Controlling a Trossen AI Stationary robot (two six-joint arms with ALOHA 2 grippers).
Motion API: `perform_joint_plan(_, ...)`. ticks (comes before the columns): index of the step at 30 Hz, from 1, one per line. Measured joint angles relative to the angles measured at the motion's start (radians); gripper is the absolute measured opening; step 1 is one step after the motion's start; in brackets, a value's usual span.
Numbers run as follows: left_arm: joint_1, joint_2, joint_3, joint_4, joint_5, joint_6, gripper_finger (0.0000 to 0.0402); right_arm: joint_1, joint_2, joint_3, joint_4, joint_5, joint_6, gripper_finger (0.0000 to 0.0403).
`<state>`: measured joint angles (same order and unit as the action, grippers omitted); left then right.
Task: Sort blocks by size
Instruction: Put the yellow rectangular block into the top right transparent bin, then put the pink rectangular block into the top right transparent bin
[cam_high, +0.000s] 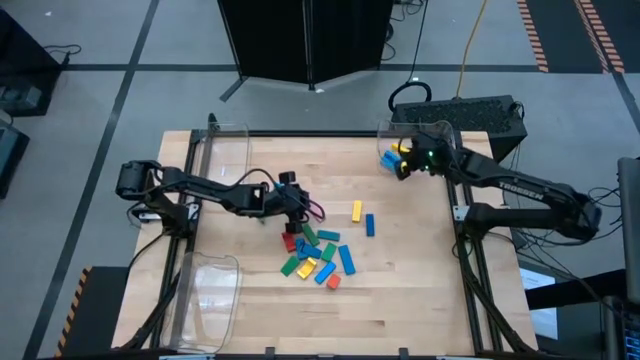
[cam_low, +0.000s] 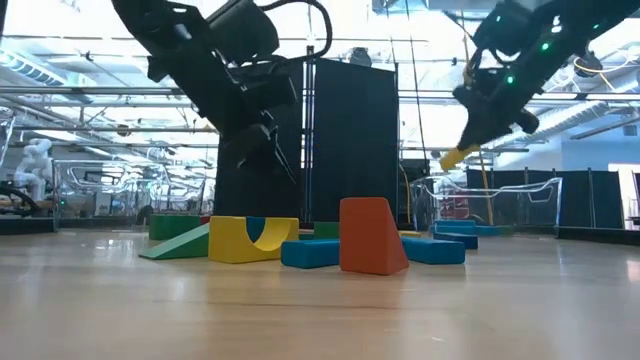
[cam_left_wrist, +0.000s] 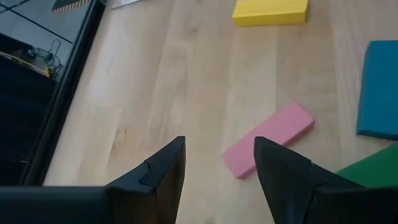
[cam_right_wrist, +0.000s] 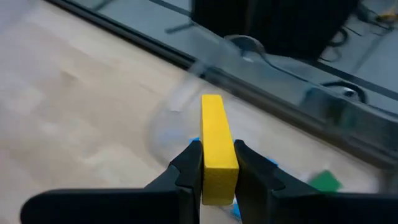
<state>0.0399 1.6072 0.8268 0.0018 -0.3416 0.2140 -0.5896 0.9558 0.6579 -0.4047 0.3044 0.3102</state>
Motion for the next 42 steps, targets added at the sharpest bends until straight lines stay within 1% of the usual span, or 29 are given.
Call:
perform_joint_plan(10,0.000,0.060,0.001,0.017,0.005,-0.026,0.0191,-0.230,0.159,0.000,0.048,-0.160,-0.142,0.0059)
perform_joint_plan(13,0.000,0.072,0.001,0.022,0.009,-0.027,0.0191,-0.273,0.206,0.000,0.093,-0.200,-0.168,0.0059)
perform_joint_plan(17,0.010,0.072,0.000,0.022,0.019,-0.031,0.0191,-0.312,0.260,0.000,0.143,-0.210,-0.196,0.0059)
perform_joint_plan(19,0.021,0.072,0.000,0.021,0.031,-0.043,0.0191,-0.330,0.286,0.000,0.156,-0.236,-0.202,0.0059)
perform_joint_plan(23,0.039,0.072,0.000,0.021,0.050,-0.048,0.0191,-0.349,0.341,0.000,0.168,-0.280,-0.207,0.0061)
perform_joint_plan(28,0.039,0.072,0.000,0.026,0.036,0.023,0.0191,-0.353,0.385,0.000,0.193,-0.281,-0.217,0.0073)
perform_joint_plan(31,0.038,0.072,0.000,0.032,0.021,0.034,0.0191,-0.353,0.393,0.000,0.223,-0.281,-0.213,0.0083)
perform_joint_plan(39,0.041,0.072,0.000,0.034,0.015,0.036,0.0191,-0.353,0.383,0.000,0.240,-0.280,-0.211,0.0140)
perform_joint_plan(42,0.042,0.072,0.000,0.033,0.018,0.037,0.0191,-0.353,0.362,0.000,0.243,-0.276,-0.174,0.0159)
